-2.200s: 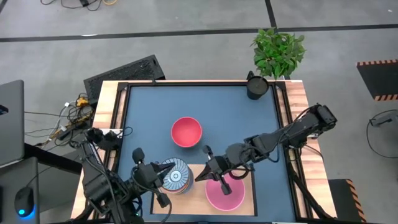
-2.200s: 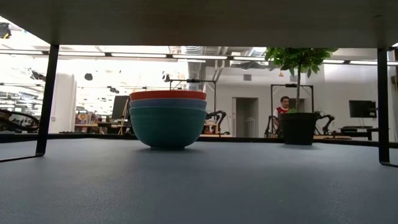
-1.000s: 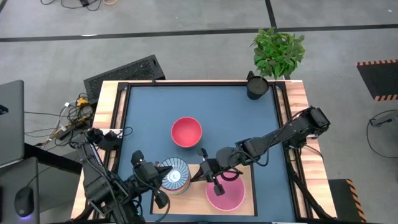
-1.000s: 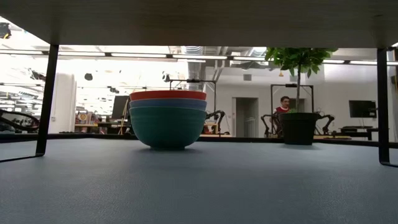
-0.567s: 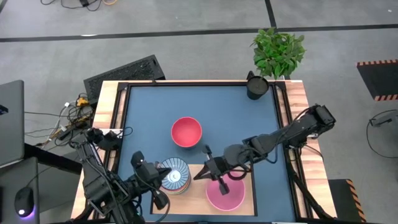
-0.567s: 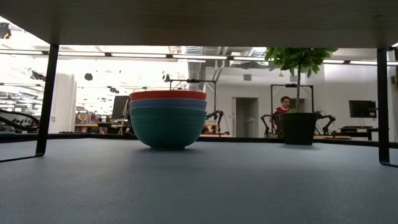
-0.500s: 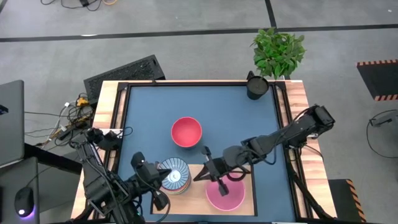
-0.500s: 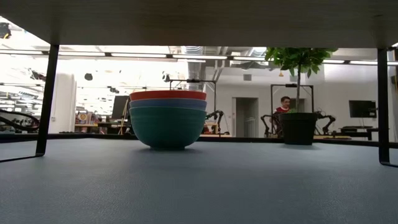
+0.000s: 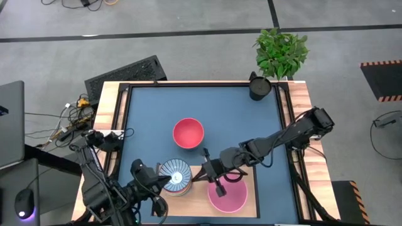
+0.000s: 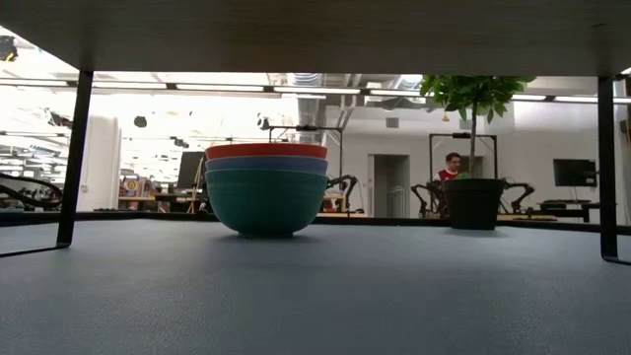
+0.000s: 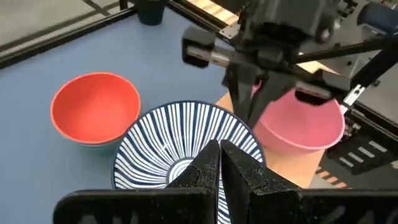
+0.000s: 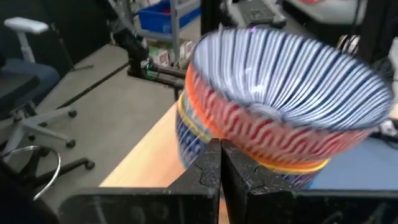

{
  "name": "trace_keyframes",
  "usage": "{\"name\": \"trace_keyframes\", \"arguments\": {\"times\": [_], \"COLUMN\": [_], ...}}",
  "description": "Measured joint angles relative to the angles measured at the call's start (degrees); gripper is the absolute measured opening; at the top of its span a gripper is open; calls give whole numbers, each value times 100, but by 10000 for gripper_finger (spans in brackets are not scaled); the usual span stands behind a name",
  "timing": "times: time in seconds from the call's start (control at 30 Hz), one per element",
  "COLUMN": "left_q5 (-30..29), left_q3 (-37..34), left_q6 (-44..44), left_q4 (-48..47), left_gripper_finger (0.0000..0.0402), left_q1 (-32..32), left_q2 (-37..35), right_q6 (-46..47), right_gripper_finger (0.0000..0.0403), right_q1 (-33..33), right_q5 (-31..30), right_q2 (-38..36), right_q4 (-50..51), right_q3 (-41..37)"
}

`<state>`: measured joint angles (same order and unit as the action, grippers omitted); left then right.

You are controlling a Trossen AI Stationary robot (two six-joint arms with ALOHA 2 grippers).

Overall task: Place and stack bowls onto a shelf
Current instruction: Adjust the stacked bowls on the shelf

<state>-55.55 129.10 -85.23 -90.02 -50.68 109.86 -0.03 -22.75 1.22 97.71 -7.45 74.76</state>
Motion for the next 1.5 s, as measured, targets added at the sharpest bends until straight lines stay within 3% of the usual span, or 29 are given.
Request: {"name": "trace_keyframes", "arguments": {"times": [0.47,0.73,0.93,1.07,1.23,1.5], "left_q5": [2552,3097,3082,2679,2034,1733], "left_q3": [0,-367,-1360,-1731,-1860,-1869], "left_q6": [-144,-198,-256,-385,-384,-245], "left_q4": [-2,3,-3,4,3,-48], "left_gripper_finger": [0,0,0,0,0,0], "left_q1": [-3,-87,-152,-148,-120,-63], "left_q2": [-7,-24,-85,-85,-85,-85], "right_q6": [55,40,15,18,285,452], "right_gripper_finger": [27,27,27,27,27,27], "right_q1": [-10,-8,3,35,122,149], "right_q5": [41,37,37,37,127,252], "right_q2": [15,15,15,28,238,360], "right_q4": [27,-161,-189,-218,-311,-325], "right_q3": [-9,-9,44,59,72,78]}}
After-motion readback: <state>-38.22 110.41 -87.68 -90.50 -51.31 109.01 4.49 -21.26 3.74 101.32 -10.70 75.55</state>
